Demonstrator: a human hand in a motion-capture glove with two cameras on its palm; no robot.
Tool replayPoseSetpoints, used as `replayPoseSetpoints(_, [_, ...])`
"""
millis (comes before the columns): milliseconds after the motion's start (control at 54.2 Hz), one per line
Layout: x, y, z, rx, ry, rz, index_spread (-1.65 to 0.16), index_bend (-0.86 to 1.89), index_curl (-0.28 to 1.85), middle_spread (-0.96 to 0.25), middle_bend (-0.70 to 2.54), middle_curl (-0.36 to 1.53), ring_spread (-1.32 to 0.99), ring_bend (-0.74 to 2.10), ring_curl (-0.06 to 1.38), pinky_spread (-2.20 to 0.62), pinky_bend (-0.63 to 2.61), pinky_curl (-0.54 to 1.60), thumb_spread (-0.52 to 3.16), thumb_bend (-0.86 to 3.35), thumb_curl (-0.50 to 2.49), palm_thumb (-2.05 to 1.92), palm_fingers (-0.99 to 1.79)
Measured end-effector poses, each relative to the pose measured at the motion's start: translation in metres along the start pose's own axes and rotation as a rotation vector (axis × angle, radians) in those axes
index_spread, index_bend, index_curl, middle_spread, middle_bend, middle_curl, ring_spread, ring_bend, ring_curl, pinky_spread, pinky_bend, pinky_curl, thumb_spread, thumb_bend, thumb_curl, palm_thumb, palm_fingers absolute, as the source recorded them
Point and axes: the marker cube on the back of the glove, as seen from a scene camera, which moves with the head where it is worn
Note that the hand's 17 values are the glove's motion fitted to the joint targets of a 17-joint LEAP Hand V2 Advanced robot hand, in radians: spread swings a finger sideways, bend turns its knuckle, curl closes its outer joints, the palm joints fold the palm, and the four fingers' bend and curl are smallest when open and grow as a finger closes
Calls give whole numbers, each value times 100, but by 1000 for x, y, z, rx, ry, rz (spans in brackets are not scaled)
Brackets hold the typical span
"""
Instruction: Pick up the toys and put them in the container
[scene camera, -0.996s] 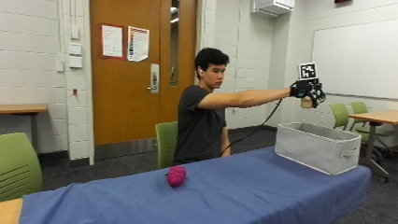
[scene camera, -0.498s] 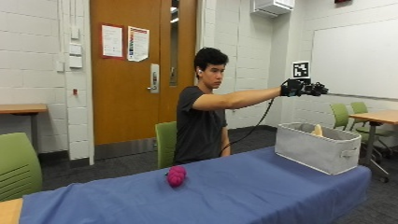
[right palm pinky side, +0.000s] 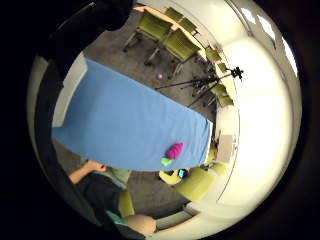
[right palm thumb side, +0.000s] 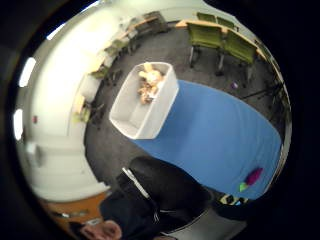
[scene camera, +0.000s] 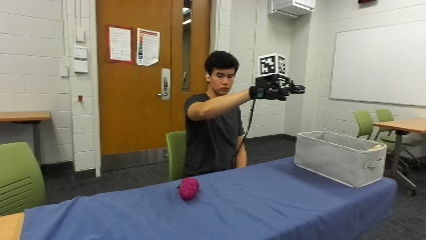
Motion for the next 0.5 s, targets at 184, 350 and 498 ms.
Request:
replayPoseSetpoints(184, [105, 75, 2, 2, 93, 360, -25, 12, 18, -5, 20, 41, -13, 32, 25, -1, 87, 31, 90, -11, 21, -15, -12])
replayPoseSetpoints(350, [172, 135, 21, -19, 84, 498, -25, 12, 19, -6, 19, 41, -13, 30, 26, -1, 85, 31, 90, -11, 19, -15, -10])
replayPoseSetpoints(498, [218, 166, 57, -37, 81, 593, -25, 11, 19, -6, 20, 41, -13, 28, 26, -1, 84, 32, 90, -11, 18, -15, -9])
